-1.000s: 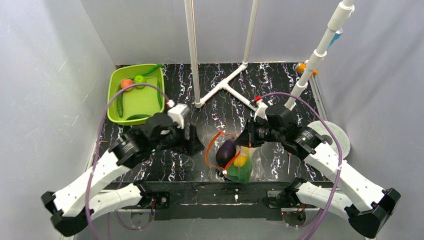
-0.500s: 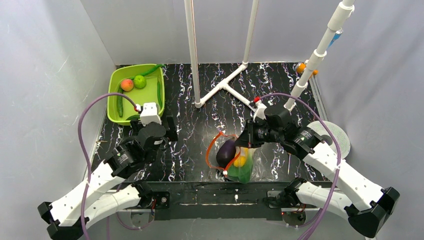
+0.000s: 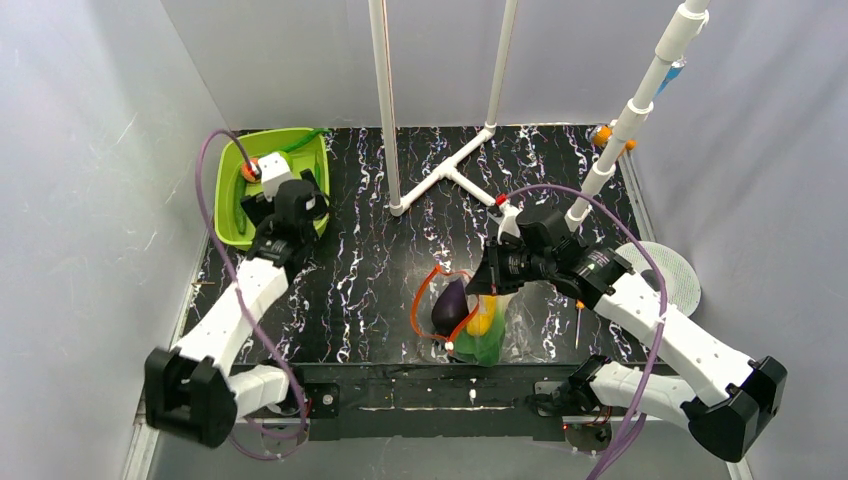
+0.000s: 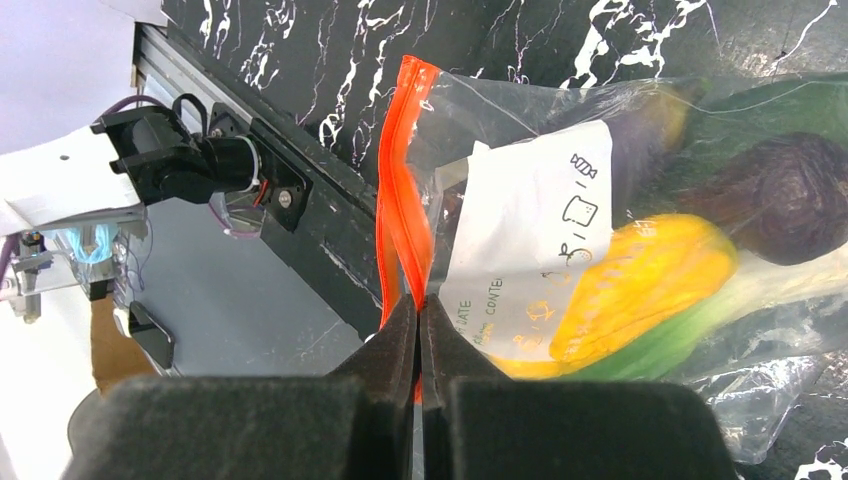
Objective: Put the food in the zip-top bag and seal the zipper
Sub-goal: Pick up the fake vegetable from the bin.
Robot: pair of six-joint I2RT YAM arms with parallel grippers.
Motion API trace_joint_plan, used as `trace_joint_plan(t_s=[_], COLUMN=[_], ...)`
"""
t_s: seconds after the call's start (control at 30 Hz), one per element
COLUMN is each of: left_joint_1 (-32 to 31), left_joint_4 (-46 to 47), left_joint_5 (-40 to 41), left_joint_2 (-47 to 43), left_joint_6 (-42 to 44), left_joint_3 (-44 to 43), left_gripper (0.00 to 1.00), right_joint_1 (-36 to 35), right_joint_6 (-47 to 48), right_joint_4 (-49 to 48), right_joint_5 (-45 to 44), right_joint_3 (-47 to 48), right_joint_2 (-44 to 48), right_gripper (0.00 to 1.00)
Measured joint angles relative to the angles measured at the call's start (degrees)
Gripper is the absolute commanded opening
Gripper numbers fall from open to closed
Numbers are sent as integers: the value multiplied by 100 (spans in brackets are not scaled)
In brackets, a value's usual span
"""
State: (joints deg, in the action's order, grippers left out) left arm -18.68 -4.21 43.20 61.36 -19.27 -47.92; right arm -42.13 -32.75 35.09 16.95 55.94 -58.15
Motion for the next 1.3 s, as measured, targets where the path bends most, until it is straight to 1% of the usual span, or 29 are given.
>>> trace_joint_plan(t_s=[0.1, 0.27, 0.4, 0.47, 0.6, 0.7, 0.8, 0.87, 0.93, 1.03, 1.1, 1.2, 1.3], left_joint_1=[448, 1270, 1731, 1993, 2262, 2424, 2594, 2710, 2811, 2911, 2933, 2927, 2922], left_joint_4=[398, 964, 1298, 1342, 1488, 1615, 1941, 2337, 3042, 3703, 3936, 4197, 4258], left_joint_5=[-286, -907, -1471, -1679, -2033, -2205, -2533, -2767, -2896, -2999, -3012, -2994, -2955], left_joint_2=[863, 2516, 3790, 4218, 5029, 5453, 5799, 6039, 6255, 6487, 6607, 6765, 6804], left_joint_6=[-28, -188, -328, -409, -667, -979, -1552, -1987, -2428, -2942, -3211, -3550, -3779], left_joint_3=[-332, -1134, -1818, -2085, -2662, -2918, -3032, -3027, -2997, -3008, -3064, -3132, -3134], left_gripper=[98, 98, 98, 98, 98, 98, 98, 98, 98, 95, 91, 83, 71], right_joint_1=[0, 0, 0, 2, 7, 13, 17, 24, 35, 52, 55, 55, 57], right_joint_6=[50, 116, 125, 125, 146, 151, 146, 146, 149, 151, 151, 151, 151], right_joint_4=[31, 101, 107, 122, 227, 299, 385, 409, 439, 490, 518, 538, 551], right_joint_5=[13, 17, 35, 37, 13, -37, -76, -98, -129, -166, -181, -184, -186], right_joint_3=[28, 31, 33, 37, 111, 186, 238, 267, 319, 422, 470, 490, 511], right_joint_2=[-68, -162, -214, -238, -282, -315, -317, -330, -378, -496, -564, -608, -610], right_gripper=[1, 1, 1, 1, 1, 1, 1, 1, 1, 1, 1, 1, 1])
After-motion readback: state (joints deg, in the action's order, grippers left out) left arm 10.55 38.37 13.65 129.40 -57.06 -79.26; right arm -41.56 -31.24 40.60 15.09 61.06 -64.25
